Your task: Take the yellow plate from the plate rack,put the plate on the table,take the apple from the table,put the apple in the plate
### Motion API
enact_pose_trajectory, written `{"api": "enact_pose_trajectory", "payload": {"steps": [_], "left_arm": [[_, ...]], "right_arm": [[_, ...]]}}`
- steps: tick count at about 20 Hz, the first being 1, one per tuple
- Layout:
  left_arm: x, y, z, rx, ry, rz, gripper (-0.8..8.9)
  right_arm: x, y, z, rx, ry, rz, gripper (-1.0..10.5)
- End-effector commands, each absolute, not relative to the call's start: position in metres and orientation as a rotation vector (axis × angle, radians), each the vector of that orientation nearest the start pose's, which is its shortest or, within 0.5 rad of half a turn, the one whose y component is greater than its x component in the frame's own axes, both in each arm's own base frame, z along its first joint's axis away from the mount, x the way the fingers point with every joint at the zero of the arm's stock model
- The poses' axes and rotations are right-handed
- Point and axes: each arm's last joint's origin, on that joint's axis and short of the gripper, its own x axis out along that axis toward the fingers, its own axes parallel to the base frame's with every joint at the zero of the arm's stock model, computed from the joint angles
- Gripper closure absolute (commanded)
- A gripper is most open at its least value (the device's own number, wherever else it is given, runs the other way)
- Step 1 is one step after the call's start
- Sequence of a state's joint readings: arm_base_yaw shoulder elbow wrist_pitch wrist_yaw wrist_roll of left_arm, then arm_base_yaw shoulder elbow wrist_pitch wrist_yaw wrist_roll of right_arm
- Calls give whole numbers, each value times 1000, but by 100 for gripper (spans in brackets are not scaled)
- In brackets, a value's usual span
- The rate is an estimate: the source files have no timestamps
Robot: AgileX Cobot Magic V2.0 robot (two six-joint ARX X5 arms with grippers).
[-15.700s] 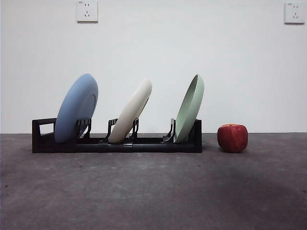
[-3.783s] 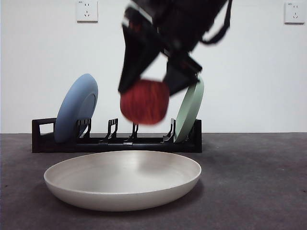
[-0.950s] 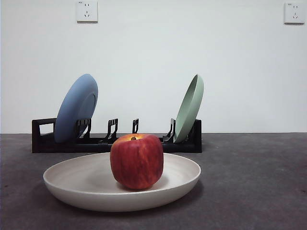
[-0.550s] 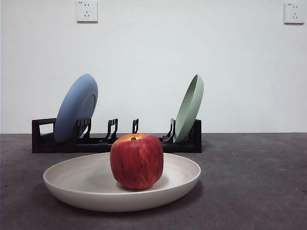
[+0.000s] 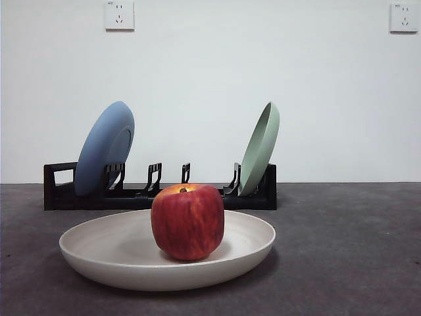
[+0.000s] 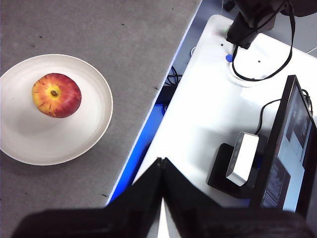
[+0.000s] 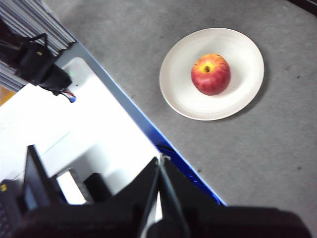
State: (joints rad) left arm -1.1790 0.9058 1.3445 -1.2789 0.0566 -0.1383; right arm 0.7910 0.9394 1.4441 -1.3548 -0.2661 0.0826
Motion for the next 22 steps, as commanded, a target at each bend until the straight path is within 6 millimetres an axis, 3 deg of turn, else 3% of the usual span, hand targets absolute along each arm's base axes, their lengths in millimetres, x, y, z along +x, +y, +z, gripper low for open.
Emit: {"api": "enact_pose_trajectory", "payload": {"steps": [1,16,22], "left_arm": [[44,-110,397,370,828,-1102,817],[45,-112,398,360,803,-1091,817],[50,-120,407,380,633,-1111,817]], "right_arm": [[75,86,413,-185,919,904,945],[87,85,410,-313,864,624,945],[90,86,410,-336,855,576,945]]}}
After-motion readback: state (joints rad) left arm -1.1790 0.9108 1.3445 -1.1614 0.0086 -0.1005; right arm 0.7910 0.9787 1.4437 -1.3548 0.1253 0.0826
